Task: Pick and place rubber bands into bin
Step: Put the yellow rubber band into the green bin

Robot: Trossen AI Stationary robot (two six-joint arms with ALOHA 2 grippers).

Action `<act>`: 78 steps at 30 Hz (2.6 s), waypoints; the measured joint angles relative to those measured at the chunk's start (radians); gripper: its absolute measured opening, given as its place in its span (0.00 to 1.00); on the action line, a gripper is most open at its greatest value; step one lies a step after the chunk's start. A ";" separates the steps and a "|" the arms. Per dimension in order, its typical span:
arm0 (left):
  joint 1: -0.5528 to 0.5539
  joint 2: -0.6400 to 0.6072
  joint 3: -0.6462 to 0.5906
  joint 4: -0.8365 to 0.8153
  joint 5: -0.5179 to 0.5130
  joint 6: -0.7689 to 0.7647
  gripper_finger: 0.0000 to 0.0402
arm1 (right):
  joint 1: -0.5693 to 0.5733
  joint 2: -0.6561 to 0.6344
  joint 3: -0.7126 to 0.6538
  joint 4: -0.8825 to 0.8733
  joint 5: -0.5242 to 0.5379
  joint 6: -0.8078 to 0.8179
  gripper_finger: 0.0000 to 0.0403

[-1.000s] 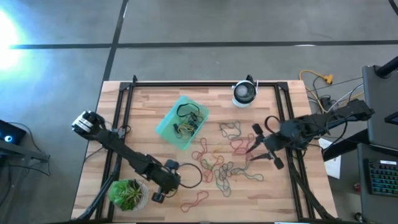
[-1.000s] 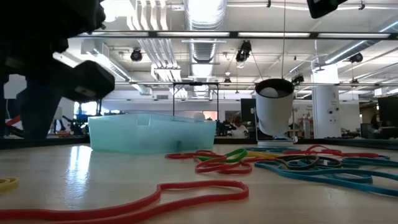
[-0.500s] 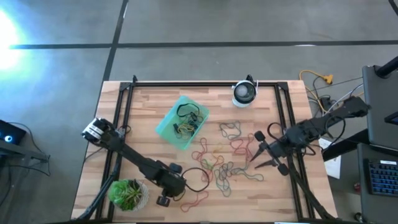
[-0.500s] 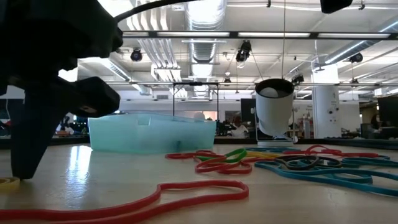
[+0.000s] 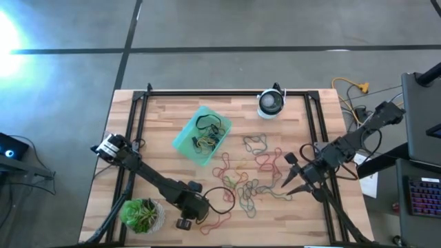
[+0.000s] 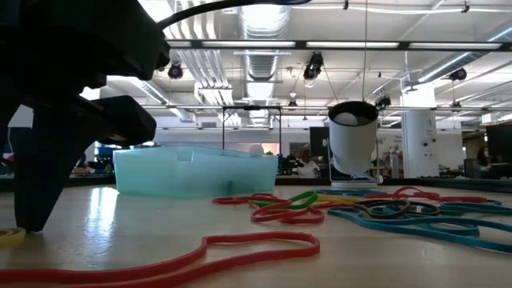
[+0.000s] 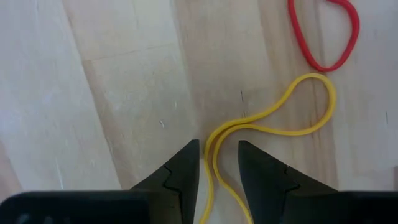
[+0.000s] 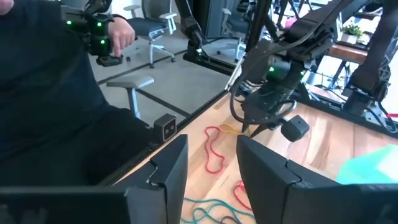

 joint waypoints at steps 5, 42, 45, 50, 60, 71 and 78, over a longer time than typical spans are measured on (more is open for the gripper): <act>0.000 0.033 0.004 -0.009 -0.013 -0.001 0.18 | 0.040 0.000 -0.001 0.000 0.055 0.000 0.33; -0.048 -0.071 -0.005 -0.062 -0.641 0.027 0.00 | 0.069 0.045 -0.048 0.003 0.124 0.016 0.33; -0.049 -0.072 -0.005 -0.058 -0.677 0.027 0.00 | 0.069 0.046 -0.048 0.003 0.125 0.017 0.33; -0.065 -0.073 0.002 -0.076 -0.812 0.029 0.00 | 0.069 0.045 -0.048 0.003 0.125 0.019 0.33; -0.072 -0.095 0.013 -0.082 -1.100 0.027 0.00 | 0.069 0.045 -0.048 0.003 0.125 0.019 0.33; -0.055 -0.272 0.013 -0.080 -1.313 0.186 0.00 | 0.069 0.045 -0.048 0.002 0.125 0.013 0.33; -0.010 -0.436 -0.008 -0.079 -1.374 0.291 0.00 | 0.069 0.045 -0.048 0.002 0.125 0.012 0.33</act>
